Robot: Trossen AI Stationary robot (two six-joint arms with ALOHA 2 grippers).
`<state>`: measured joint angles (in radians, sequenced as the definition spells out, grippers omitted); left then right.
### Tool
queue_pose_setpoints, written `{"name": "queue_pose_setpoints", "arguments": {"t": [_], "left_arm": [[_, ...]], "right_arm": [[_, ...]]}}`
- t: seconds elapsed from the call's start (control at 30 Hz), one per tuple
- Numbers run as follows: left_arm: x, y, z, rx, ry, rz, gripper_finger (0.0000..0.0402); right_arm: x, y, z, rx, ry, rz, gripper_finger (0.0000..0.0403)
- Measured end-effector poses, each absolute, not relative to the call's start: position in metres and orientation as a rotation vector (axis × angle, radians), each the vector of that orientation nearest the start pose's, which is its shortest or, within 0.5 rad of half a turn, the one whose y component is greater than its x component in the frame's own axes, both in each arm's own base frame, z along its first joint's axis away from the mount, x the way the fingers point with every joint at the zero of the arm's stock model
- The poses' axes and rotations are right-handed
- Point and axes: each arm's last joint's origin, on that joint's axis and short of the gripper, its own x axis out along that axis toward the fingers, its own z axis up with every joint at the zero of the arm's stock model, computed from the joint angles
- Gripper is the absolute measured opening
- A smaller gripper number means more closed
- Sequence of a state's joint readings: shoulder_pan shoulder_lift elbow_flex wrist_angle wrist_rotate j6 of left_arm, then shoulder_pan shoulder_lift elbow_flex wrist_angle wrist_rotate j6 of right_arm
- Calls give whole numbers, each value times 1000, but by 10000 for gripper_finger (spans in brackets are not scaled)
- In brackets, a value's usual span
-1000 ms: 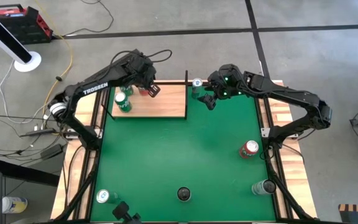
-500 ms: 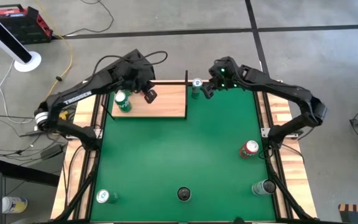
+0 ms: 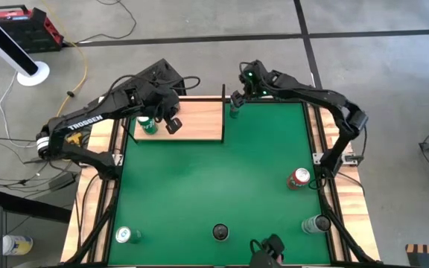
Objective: Place canned beverage on shelf
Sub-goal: Put the top blue soda can on the shelf
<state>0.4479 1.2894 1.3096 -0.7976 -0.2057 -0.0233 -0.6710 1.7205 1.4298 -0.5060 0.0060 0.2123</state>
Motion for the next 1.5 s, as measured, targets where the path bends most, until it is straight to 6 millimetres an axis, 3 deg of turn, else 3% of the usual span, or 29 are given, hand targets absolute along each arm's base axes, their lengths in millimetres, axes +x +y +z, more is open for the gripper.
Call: {"name": "queue_pose_setpoints", "arguments": {"t": [0.4, 0.9, 1.5], "left_arm": [[215, 110, 337, -179, 755, 659, 0], [215, 110, 338, -180, 730, 674, 0], [216, 111, 339, -172, 704, 673, 0]], "right_arm": [[307, -246, 268, 396, 764, -686, 370], [301, -248, 258, 368, 807, -701, 370], [306, -248, 261, 382, 748, -662, 370]]}}
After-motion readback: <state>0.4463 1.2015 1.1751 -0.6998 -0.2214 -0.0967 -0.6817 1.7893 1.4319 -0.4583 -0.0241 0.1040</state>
